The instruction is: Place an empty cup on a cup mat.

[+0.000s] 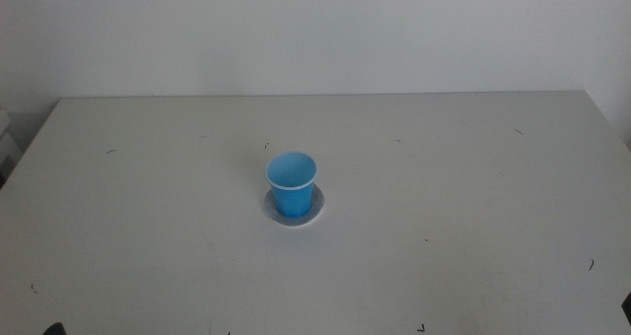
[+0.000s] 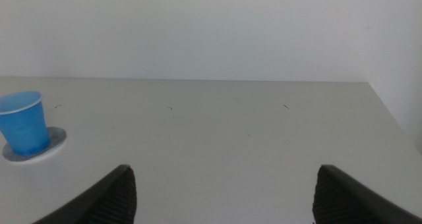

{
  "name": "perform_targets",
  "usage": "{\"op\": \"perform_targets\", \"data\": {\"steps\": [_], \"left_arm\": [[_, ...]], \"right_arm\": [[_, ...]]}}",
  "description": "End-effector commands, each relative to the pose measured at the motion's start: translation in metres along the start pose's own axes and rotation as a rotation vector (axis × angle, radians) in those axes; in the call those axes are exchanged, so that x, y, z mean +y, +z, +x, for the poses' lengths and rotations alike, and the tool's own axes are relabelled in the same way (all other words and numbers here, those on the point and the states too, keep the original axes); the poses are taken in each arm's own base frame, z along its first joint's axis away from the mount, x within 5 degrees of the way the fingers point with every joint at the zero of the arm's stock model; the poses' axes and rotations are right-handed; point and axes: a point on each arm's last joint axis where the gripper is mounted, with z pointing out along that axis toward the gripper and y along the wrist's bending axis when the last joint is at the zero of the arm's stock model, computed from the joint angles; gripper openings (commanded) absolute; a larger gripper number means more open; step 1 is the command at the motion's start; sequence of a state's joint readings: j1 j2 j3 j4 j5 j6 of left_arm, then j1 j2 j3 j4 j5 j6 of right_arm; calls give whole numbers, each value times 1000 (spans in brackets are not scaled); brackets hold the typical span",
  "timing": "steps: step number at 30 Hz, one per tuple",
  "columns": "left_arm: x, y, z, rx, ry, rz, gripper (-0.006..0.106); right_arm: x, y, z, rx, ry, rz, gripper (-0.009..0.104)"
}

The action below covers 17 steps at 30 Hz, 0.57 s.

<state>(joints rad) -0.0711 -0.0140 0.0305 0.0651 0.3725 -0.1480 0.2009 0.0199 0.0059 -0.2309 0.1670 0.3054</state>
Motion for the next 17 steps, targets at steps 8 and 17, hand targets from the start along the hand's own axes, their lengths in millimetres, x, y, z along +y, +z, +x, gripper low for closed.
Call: {"op": "perform_targets", "data": {"steps": [8, 17], "left_arm": [[-1, -1, -8, -76, -11, 10, 105], [-1, -1, -8, -76, -11, 10, 105]], "right_arm": [[1, -4, -2, -96, -14, -10, 85], [1, -4, -2, -93, 8, -13, 85]]}}
